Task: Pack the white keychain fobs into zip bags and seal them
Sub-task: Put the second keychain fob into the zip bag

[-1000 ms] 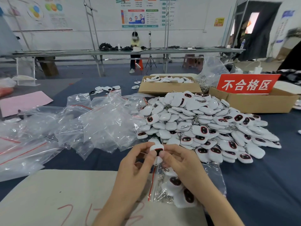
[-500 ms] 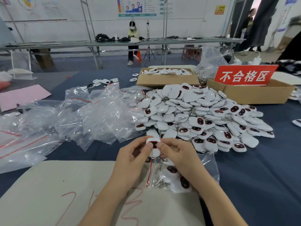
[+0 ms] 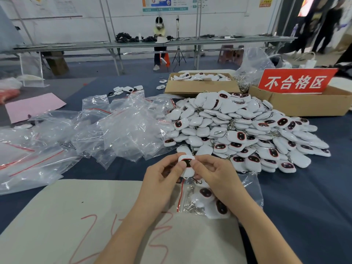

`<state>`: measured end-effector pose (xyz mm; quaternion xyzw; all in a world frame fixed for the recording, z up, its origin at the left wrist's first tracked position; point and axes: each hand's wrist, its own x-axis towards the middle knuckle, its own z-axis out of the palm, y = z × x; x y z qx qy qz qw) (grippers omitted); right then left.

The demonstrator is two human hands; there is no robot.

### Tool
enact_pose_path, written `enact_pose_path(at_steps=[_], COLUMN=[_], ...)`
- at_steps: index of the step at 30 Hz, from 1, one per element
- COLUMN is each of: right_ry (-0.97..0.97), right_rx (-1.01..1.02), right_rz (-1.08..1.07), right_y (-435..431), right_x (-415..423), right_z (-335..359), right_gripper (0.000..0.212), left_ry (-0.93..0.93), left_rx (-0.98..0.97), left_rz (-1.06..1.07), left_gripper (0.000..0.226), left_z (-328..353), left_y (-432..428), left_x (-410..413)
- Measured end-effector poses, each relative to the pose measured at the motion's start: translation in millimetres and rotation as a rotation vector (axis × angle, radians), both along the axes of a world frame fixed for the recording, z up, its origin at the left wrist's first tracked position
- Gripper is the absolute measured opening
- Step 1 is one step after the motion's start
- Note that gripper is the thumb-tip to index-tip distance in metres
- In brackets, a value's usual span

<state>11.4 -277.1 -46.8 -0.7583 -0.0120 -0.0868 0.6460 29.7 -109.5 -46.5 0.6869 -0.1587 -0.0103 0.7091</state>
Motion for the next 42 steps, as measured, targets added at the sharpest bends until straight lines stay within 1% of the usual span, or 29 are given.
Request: enact_pose_path(at_steps=[3,6,18,21,24,26,27,28,29,31,33,37,40,42], right_ry=[0.002,-0.001,-0.023,-0.025,-0.019,-0.046,-0.059,-0.073,-0.088,-0.121,-0.147,-0.160,-0.157,-0.157], right_rx=[0.004,0.007,-0.010,0.031,0.115,0.159,0.159,0.144,0.133,0.158,0.179,0.202,0.218,0.229], right_rz=[-0.016,-0.024,-0.006,0.003,0.023,0.064,0.082,0.090,0.089,0.082,0.099,0.133,0.127,0.115], right_y=[-0.6,-1.0,-1.3,-1.5,-1.6,0.0,1.0,1.5,1.8,1.5,0.7,2.6,3.9,4.6], right_x=[0.5,1.0,0.8,0.6,0.0,-1.6,-2.8,-4.0,-5.2,-7.3,-9.7,-12.4,-12.1,-12.7], right_z=[-0.7,-0.8,-1.2,0.1,2.1,3.2,3.9,4.6,5.5,7.4,8.6,12.1,13.3,14.9], right_gripper=[0.012,0.014,0.023,0.022,0.026,0.032,0.033,0.030,0.023,0.010,0.011,0.019,0.020,0.019], left_ry=[-0.012,-0.039,-0.053,-0.007,0.039,-0.030,-0.099,-0.171,-0.223,-0.226,-0.208,-0.248,-0.263,-0.235], left_rx=[0.068,0.117,0.144,0.087,0.014,0.077,0.136,0.187,0.207,0.155,0.109,0.137,0.145,0.111], left_rz=[-0.014,-0.048,-0.023,0.006,0.054,0.114,0.144,0.158,0.162,0.164,0.159,0.176,0.189,0.168], left_gripper=[0.027,0.035,0.034,0.035,0.023,0.019,0.019,0.020,0.022,0.026,0.028,0.032,0.030,0.026], left_z=[-3.2,-3.7,-1.6,-2.4,0.2,2.1,2.5,3.8,3.7,5.5,7.3,9.8,9.8,8.9], left_y=[0.6,0.6,3.4,0.2,-2.8,-1.6,-0.5,-0.1,-0.1,-1.5,-2.0,-1.1,-2.1,-3.1], left_x=[0.4,-1.3,-1.9,-1.5,-2.0,-3.7,-5.0,-7.2,-9.2,-12.6,-13.5,-14.8,-14.1,-13.3])
